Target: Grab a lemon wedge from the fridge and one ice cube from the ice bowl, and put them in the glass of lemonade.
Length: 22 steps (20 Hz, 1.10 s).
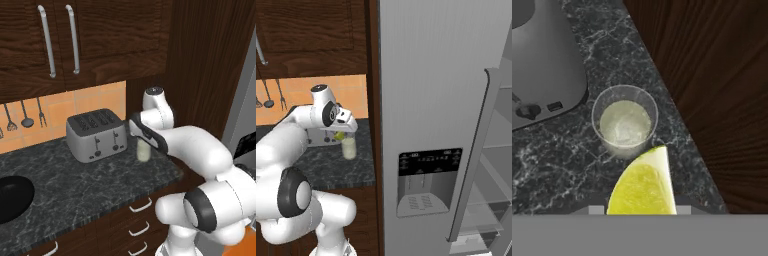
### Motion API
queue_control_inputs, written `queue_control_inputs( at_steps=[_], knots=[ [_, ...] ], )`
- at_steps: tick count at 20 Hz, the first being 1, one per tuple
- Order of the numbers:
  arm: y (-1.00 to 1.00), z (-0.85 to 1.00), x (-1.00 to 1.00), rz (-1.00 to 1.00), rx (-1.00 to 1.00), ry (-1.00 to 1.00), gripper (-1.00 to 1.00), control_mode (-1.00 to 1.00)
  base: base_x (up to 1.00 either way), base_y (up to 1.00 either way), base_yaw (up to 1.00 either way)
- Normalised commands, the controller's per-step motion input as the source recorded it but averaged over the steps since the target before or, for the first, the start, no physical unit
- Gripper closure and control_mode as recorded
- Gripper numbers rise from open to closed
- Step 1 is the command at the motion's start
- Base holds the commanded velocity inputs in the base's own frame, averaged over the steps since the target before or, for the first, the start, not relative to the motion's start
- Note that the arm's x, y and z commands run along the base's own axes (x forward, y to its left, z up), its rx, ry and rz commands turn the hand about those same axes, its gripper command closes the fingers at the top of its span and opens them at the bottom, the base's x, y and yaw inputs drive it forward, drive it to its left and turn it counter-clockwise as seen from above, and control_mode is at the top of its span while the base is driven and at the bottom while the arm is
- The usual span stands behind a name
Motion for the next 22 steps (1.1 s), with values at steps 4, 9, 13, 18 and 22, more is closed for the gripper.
queue_control_inputs(
  at_steps=[4, 9, 13, 18, 22],
  knots=[
    [0.00, -0.18, 0.54, 0.00, 0.02, 0.06, 1.00, -1.00, 0.00, 0.00, 0.00],
    [-0.07, -0.02, 0.21, 0.01, 0.00, 0.04, 1.00, -1.00, 0.00, 0.00, 0.00],
    [-0.01, -0.01, 0.19, 0.02, 0.00, 0.01, 1.00, -1.00, 0.00, 0.00, 0.00],
    [0.00, 0.00, 0.11, 0.00, 0.00, 0.00, 1.00, -1.00, 0.00, 0.00, 0.00],
    [0.00, 0.00, 0.07, 0.00, 0.00, 0.00, 1.00, -1.00, 0.00, 0.00, 0.00]
  ],
)
